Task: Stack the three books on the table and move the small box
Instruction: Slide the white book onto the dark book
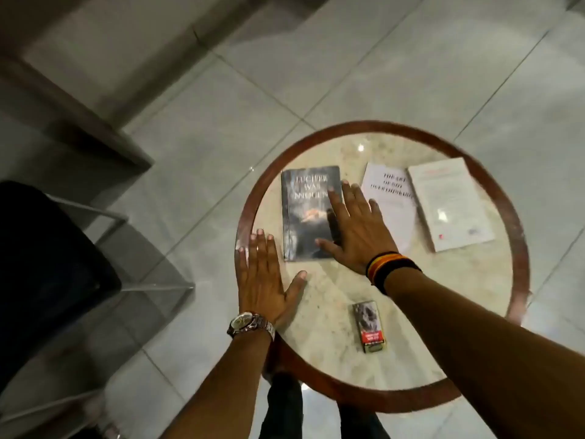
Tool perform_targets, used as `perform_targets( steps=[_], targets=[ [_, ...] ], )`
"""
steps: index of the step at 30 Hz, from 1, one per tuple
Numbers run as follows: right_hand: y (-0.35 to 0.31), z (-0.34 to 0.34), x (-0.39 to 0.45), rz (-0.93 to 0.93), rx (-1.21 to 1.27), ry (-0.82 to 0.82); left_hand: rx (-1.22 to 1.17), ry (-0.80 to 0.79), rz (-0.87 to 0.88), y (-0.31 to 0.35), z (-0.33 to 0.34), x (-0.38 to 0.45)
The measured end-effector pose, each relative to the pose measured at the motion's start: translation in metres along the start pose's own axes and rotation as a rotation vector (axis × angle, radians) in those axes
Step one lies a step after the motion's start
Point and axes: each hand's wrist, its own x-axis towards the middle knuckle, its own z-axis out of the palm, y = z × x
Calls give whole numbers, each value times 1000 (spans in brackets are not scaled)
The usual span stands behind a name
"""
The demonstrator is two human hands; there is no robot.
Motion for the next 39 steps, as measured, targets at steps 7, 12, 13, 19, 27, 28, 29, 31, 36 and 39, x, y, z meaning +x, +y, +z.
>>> perform_targets(
  steps=[7,12,13,19,27,28,29,31,36,39],
  targets=[
    [1,48,32,-148,-154,-99,17,150,-58,-6,36,9],
    [-6,46,48,-120,-65,-55,30,204,-45,-5,38,14],
    [-6,44,48,-120,-67,-64,28,204,-41,-5,38,15],
    [1,26,24,13,169,47,21,178,-32,-6,35,13],
    [27,22,-18,886,422,262,25,150,-31,-4,29,13],
    [28,20,-14,938,428,244,33,149,-34,-5,30,13],
    [29,18,-10,994,433,229,36,147,-37,-6,30,13],
    [30,13,-1,1090,452,200,27,149,-37,-7,31,13],
    [47,4,12,1209,669,185,21,156,-34,-6,30,14],
    [57,4,12,1241,855,208,33,153,-35,-6,30,13]
  ],
)
